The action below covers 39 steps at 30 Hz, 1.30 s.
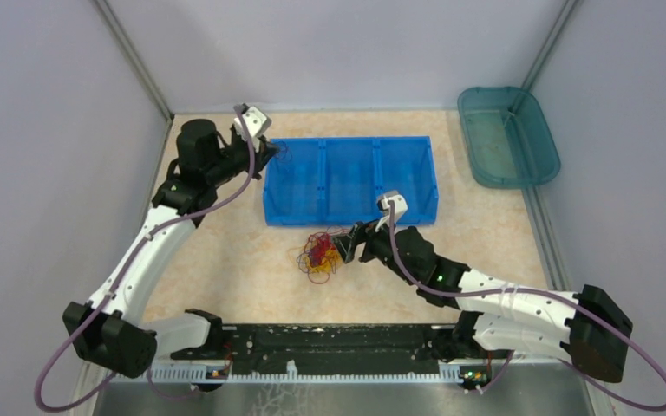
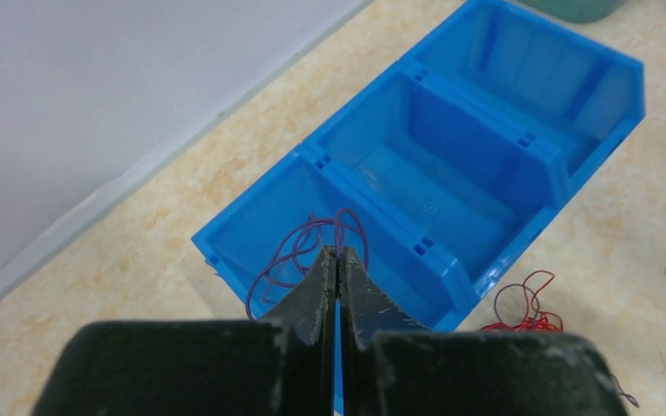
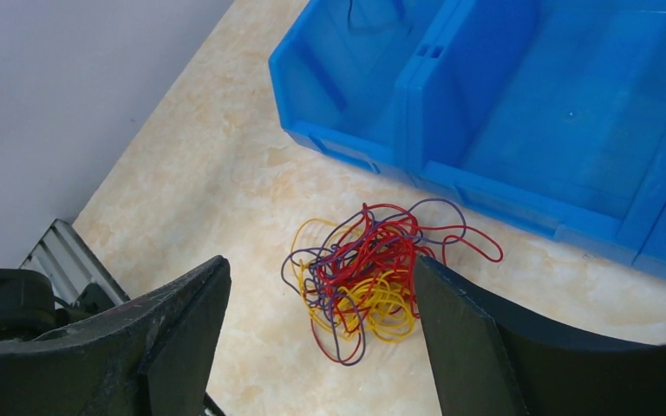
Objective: Untangle the cables
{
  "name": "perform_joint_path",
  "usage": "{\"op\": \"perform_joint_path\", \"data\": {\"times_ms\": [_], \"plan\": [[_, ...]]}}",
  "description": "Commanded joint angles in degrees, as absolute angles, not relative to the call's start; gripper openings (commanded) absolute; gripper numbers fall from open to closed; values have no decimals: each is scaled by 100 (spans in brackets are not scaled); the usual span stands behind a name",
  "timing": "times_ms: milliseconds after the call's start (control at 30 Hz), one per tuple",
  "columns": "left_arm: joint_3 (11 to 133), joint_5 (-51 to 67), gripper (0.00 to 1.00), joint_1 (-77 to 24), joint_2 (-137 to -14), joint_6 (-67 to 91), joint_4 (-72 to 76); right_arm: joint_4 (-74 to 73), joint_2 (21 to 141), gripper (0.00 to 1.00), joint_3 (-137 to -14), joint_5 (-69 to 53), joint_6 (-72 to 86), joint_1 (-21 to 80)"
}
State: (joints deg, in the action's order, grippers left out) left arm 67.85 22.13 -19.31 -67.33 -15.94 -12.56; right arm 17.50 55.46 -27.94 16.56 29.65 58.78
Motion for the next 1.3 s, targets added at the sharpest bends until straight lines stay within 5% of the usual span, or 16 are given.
{"op": "perform_joint_path", "data": {"times_ms": [0,433,467,567,633,900,1267], "plan": [[6610,1955,0,-1951,-7109,-1938,-896,1874,5338,78,-2766,1901,2960,5827],[6827,1665,6,-1951,-8166,-2246,-738,1707,5161,78,-2739,1993,2921,5827],[6860,1672,20,-1951,-8211,-2245,-779,1698,5159,78,-2747,2007,2918,5827],[7107,1787,83,-1951,-8314,-2296,-1230,1618,5212,78,-2780,1996,2924,5813],[7263,1735,98,-1947,-8280,-2204,-1510,1535,5322,79,-2846,1893,2918,5786],[7625,2638,100,-1942,-7707,-2387,-3344,1702,6205,77,-3048,1145,2858,5713],[5664,3407,100,-1942,-6020,-2248,-3849,1958,8198,55,-4212,564,2677,5702]]}}
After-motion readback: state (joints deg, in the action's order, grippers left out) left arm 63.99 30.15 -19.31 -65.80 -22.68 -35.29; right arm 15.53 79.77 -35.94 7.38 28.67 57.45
